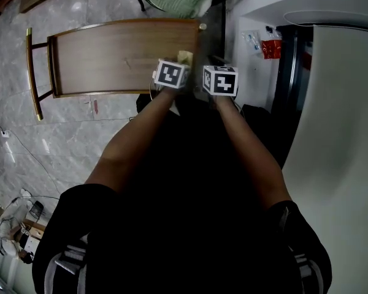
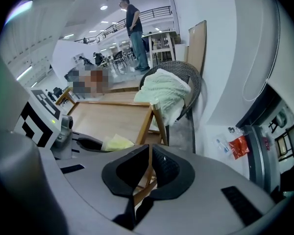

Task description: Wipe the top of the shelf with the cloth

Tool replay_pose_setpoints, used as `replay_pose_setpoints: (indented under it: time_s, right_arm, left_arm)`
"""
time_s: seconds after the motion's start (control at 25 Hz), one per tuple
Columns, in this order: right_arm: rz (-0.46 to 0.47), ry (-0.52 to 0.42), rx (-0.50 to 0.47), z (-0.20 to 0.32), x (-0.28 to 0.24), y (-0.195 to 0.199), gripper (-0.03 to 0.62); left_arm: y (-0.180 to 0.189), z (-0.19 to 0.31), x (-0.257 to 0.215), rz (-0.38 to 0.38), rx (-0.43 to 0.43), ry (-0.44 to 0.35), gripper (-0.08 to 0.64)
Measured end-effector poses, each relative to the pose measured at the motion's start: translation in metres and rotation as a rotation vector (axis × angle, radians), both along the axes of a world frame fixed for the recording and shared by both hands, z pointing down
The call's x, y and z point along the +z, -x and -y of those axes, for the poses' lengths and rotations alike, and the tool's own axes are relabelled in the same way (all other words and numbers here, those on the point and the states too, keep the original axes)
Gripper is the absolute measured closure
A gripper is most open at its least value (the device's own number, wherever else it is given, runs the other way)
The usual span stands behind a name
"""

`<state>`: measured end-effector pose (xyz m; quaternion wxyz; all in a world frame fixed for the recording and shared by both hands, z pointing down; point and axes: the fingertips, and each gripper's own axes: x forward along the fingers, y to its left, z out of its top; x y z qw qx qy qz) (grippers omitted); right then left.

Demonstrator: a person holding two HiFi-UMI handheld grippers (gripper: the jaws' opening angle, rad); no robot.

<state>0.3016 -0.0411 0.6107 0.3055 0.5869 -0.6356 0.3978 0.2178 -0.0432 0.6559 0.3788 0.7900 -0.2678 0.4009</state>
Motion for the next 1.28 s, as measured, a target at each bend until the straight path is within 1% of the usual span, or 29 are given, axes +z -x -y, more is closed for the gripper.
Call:
replay_pose_setpoints:
  time_s: [0.16,0.36,0.48,0.56,0.68,0.8,1.0,1.28]
  right_arm:
    - [0.001,0.004,-0.019,0.006,0.0,0.012,0.56]
    - [0.01,0.007,-0.044,0.015,-0.001,0.041,0.56]
    - [0.018,0.017,-0.054,0.021,0.0,0.066,0.56]
    - [0.024,0.023,-0.062,0.024,0.002,0.085,0.56]
    - [0.031,0.027,-0.08,0.031,0.004,0.115,0.56]
    - [0.04,0.028,-0.096,0.037,0.006,0.143,0.56]
    - [0.051,0.041,-0.106,0.044,0.011,0.184,0.56]
    - [0.058,0.044,-0.105,0.061,0.016,0.233,0.56]
  left_arm:
    - [0.004,0.001,0.001,-0.008,0.011,-0.005,0.528]
    - [0.029,0.013,0.002,0.013,0.025,-0.034,0.528]
    - [0.06,0.025,0.005,0.041,0.002,-0.029,0.528]
    - [0.082,0.029,0.007,0.055,0.007,-0.029,0.528]
    - [0.115,0.038,0.008,0.077,0.021,-0.055,0.528]
    - [0.149,0.048,0.012,0.093,-0.007,-0.057,0.528]
    - [0.202,0.06,0.017,0.108,-0.065,-0.028,0.528]
    - [0.275,0.081,0.022,0.141,-0.107,-0.017,0.526]
